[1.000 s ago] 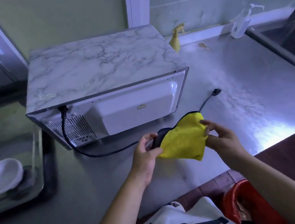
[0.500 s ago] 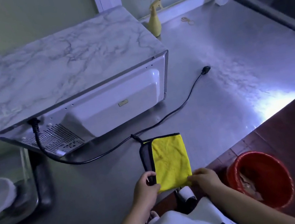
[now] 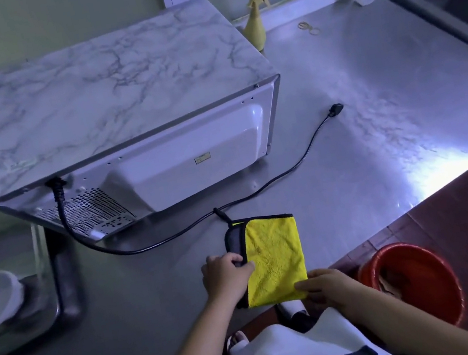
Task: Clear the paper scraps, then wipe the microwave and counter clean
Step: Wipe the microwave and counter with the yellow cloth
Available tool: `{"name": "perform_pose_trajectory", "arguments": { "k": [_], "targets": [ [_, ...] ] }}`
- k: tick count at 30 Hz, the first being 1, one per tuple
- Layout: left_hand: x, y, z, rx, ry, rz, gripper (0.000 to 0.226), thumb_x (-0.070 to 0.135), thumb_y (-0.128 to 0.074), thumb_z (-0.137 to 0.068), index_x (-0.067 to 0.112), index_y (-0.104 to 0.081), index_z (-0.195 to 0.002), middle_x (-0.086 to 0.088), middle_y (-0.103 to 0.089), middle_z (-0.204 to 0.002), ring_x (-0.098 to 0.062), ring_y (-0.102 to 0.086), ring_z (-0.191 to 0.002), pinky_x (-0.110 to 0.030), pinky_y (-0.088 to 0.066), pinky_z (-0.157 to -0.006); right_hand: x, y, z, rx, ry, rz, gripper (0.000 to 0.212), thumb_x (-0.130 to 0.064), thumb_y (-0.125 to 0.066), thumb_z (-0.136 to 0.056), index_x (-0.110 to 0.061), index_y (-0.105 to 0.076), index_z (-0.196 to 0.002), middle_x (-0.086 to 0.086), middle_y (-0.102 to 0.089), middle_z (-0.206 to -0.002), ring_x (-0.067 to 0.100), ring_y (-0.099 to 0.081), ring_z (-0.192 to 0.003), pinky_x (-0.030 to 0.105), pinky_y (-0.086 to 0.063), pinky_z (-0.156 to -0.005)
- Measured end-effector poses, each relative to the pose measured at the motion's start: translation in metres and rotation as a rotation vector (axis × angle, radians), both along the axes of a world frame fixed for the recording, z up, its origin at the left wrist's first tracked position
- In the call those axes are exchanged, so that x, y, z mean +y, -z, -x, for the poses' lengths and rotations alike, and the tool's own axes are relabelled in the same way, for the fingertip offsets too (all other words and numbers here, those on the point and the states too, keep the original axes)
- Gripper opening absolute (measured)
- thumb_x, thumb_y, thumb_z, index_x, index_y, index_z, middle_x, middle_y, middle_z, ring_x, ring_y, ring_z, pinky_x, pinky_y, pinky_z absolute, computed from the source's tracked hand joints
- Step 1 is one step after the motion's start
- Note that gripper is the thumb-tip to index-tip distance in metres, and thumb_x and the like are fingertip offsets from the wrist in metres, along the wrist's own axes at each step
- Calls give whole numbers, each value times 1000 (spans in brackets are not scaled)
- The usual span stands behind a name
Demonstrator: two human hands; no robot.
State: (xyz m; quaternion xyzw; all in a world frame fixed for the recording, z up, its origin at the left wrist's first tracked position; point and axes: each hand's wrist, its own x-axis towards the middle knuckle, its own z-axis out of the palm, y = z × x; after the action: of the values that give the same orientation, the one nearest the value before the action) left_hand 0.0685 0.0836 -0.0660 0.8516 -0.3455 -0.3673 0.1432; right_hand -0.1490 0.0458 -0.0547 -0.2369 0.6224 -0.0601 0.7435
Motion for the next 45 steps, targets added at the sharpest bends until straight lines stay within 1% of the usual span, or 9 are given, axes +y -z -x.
{"name": "perform_pose_trajectory", "arguments": {
  "k": [11, 17, 21, 24, 28, 32, 38, 42, 45],
  "targets": [
    [61, 11, 10, -251, 848, 194, 61, 34, -60, -80, 37, -47, -139, 7, -44, -138, -20, -39, -128, -34, -26, -108, 3, 0, 6, -54, 177, 15, 45, 24, -58, -79, -6, -47, -110, 26, -58, -98, 37, -66, -76, 47, -60, -66],
    [52, 1, 4, -149, 640, 533, 31, 10, -75, -66, 21, -76, -95, 9, -71, -90, -13, -61, -90, -22, -35, -81, 9, -18, 15, -34, 117, 296, 30, 29, -48, -82, 6, -61, -95, 16, -51, -79, 24, -59, -53, 31, -56, -56],
    [31, -17, -11, 202, 349, 279, 27, 35, -67, -79, 37, -67, -106, 4, -71, -90, -14, -64, -84, -25, -48, -78, -13, -35, 18, 48, -51, 540, 15, 15, -65, -83, 4, -73, -90, 10, -68, -107, 13, -71, -68, 17, -52, -62],
    [-3, -21, -27, 339, 172, 270, 23, 30, -73, -81, 43, -65, -98, 3, -71, -107, -8, -62, -104, -26, -48, -87, -47, -42, 11, 48, -285, 605, 25, 9, -74, -79, -10, -72, -95, 18, -75, -88, 17, -66, -73, 27, -48, -73],
    [-44, -9, -35, 279, 75, 232, 20, 25, -72, -87, 34, -65, -103, 3, -70, -109, -14, -63, -109, -25, -46, -85, -102, -26, -16, 270, -480, 837, 15, -2, -69, -84, -14, -74, -91, -1, -68, -78, 8, -62, -62, 25, -50, -67],
    [-54, -3, -23, -1, 80, 275, 22, 23, -67, -90, 18, -67, -111, -1, -68, -108, -23, -62, -105, -31, -47, -87, -121, 0, -41, 503, -672, 799, 23, -12, -59, -88, -19, -73, -104, 6, -61, -115, 26, -54, -110, 33, -45, -93],
    [-41, 0, 22, -390, 488, 477, 49, 27, -36, -94, 9, -58, -134, -13, -52, -145, -34, -45, -137, -49, -36, -114, -77, 13, -57, 600, -827, 1373, 48, -18, -52, -90, -18, -56, -138, 12, -46, -151, 34, -37, -143, 52, -26, -114],
    [-38, 28, 29, -425, 572, 123, 60, 47, -16, -103, 25, -11, -159, 0, 0, -167, -25, 7, -153, -44, 9, -122, -77, 41, -47, 648, -1194, 1251, 66, -54, -2, -97, -32, -6, -159, -9, 0, -166, 19, 8, -153, 55, 8, -120],
    [-36, 44, 22, -450, 586, 142, 62, 51, -15, -101, 28, -17, -159, -1, -11, -166, -27, -3, -154, -49, -5, -123, -77, 66, -41, 680, -1136, 1225, 61, -60, 3, -98, -41, 14, -155, -16, 12, -163, 15, 18, -152, 54, 11, -120]
  ]
}}
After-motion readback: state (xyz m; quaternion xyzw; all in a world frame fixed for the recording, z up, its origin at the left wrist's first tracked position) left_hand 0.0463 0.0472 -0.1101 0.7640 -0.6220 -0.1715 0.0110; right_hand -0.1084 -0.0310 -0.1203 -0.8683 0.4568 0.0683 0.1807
